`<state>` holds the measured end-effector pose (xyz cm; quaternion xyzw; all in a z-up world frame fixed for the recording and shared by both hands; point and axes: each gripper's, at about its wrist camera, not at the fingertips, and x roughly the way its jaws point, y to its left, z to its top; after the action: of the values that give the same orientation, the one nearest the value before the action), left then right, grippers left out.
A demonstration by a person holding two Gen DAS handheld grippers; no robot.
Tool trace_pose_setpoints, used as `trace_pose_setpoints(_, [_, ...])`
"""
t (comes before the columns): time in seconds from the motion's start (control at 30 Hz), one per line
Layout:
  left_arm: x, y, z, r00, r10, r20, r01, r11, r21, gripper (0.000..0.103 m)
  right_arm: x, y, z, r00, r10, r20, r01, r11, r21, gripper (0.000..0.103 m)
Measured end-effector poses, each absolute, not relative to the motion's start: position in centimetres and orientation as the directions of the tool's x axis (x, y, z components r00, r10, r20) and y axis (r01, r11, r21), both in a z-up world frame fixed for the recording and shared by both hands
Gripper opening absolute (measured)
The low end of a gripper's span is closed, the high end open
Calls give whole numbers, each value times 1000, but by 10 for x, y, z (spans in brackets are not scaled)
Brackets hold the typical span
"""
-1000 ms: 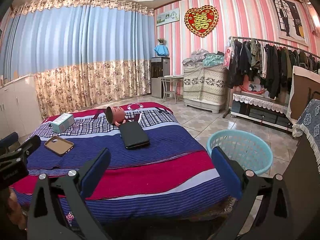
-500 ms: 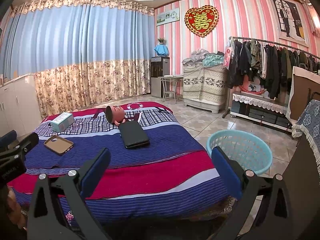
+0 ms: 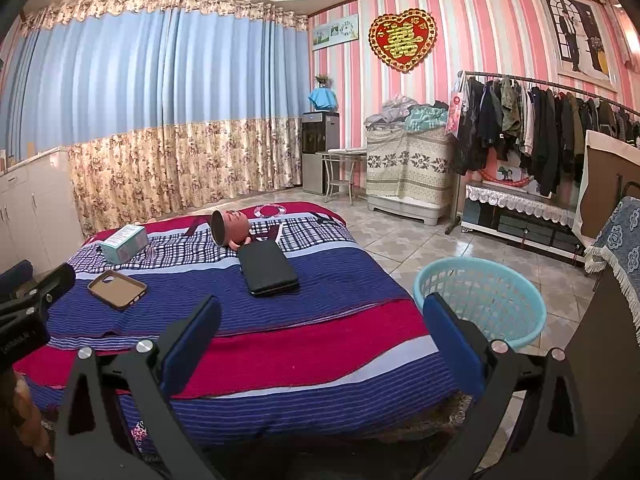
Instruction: Collect trash
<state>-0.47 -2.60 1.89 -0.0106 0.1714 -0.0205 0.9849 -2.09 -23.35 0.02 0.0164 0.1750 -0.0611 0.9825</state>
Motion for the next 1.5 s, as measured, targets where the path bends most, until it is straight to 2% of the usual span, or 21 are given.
trace_pose_setpoints(1.5, [-4, -23, 16, 941, -45, -336, 38, 999, -28, 98, -21, -235, 2, 933, -116, -341, 125, 992, 6, 98])
